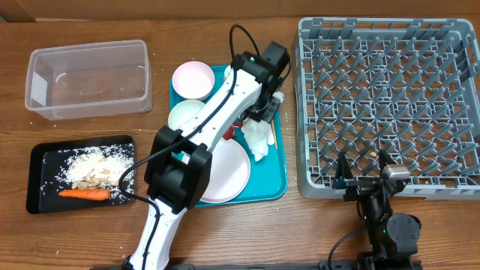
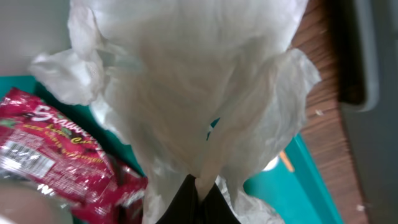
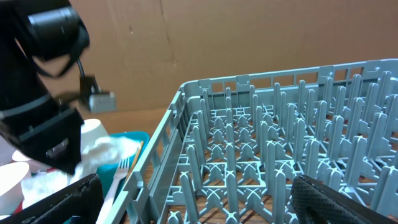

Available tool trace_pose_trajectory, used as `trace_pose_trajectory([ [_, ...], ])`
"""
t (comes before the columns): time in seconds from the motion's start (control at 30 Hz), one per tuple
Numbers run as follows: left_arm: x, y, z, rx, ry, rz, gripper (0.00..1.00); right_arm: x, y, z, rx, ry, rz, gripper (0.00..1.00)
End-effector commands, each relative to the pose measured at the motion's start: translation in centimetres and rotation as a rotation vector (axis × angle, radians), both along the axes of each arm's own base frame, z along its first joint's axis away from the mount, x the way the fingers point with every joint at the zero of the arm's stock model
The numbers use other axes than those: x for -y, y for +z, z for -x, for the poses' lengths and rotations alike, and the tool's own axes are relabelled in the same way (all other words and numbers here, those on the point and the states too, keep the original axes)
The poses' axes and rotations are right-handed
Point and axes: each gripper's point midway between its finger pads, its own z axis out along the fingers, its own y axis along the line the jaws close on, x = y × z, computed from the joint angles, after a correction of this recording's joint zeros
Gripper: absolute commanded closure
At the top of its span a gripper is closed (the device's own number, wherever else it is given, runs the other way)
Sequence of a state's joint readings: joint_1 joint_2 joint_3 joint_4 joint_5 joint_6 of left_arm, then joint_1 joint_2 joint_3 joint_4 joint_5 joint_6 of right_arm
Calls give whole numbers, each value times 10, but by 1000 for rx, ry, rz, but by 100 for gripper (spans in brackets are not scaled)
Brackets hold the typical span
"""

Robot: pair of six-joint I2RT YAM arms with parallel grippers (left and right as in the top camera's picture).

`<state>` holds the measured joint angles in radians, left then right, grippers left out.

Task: Sort waste into correct bins and load items into the dishwasher rack
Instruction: 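Reach the left gripper to the crumpled tissues and grasp them, then carry the tissues left and drop them into the clear plastic bin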

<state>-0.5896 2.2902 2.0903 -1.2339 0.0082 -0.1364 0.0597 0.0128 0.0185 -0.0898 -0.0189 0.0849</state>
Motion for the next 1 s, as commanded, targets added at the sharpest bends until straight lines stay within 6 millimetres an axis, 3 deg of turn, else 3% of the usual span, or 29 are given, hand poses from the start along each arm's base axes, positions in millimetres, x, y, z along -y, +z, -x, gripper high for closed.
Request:
trace_pose_trajectory([
  [0.0,12,62,-3,78,64,107,96,0,-2,0,5,0,3,0],
  [0.13,2,94,-2,110,91,129,96,0,-2,0,4,0,3,0],
  [0.3,-41,127,-15,169,178,141,96,0,-2,0,4,0,3,0],
  [0.33,-61,140,-23,190,240,167,96,0,-2,0,5,0,3,0],
  [0.4,-83,151,-31,207,291,193,96,0,-2,0,4,0,3,0],
  [0.5,-132,163,-46,241,407,198,96,0,-2,0,4,0,3,0],
  [0.7,-245,165,-78,306,652,183,96,0,-2,0,4,0,3,0],
  [0.8,-289,162,-88,336,758,188,96,0,-2,0,4,0,3,0],
  [0.83,-321,159,-93,356,835,187,96,0,-2,0,4,0,3,0],
  [0.87,-335,159,-94,366,864,186,96,0,-2,0,4,0,3,0],
  [0.9,-346,158,-95,372,886,183,91,0,-2,0,4,0,3,0],
  [0.93,-358,157,-95,377,912,182,72,0,-2,0,4,0,3,0],
  [0.97,-367,155,-95,380,930,178,39,0,-2,0,4,0,3,0],
])
